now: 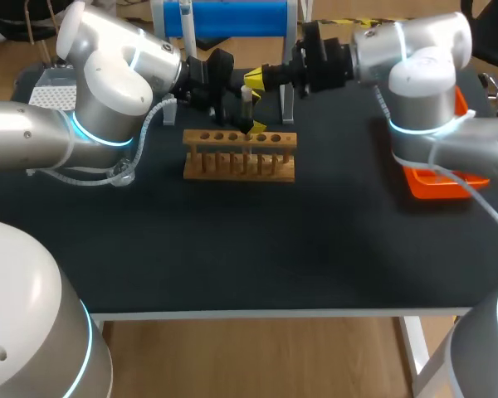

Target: Invert the test tube, pick up the pipette, mount the tip to pipette, aspirate from beaker and dispense into the tube, eject the tip, return the pipette, and cap with the stopper.

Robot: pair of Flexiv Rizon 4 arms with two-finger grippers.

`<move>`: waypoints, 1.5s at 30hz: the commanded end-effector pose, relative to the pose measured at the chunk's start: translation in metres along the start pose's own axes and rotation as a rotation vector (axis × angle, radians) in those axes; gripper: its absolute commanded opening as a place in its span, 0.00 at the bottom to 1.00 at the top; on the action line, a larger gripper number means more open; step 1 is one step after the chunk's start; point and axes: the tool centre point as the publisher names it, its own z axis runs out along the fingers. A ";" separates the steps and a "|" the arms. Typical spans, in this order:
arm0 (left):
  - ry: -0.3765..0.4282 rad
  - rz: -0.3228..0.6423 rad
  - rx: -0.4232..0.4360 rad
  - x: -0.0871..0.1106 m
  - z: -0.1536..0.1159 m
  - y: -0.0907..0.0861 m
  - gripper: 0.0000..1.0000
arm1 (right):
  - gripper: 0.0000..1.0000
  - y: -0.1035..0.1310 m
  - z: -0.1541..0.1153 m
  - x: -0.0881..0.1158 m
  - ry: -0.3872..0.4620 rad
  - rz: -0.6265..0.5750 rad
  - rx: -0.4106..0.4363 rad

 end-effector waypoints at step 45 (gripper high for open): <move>0.003 -0.001 -0.004 -0.001 0.000 -0.001 1.00 | 0.00 -0.005 0.002 -0.010 0.021 0.036 -0.041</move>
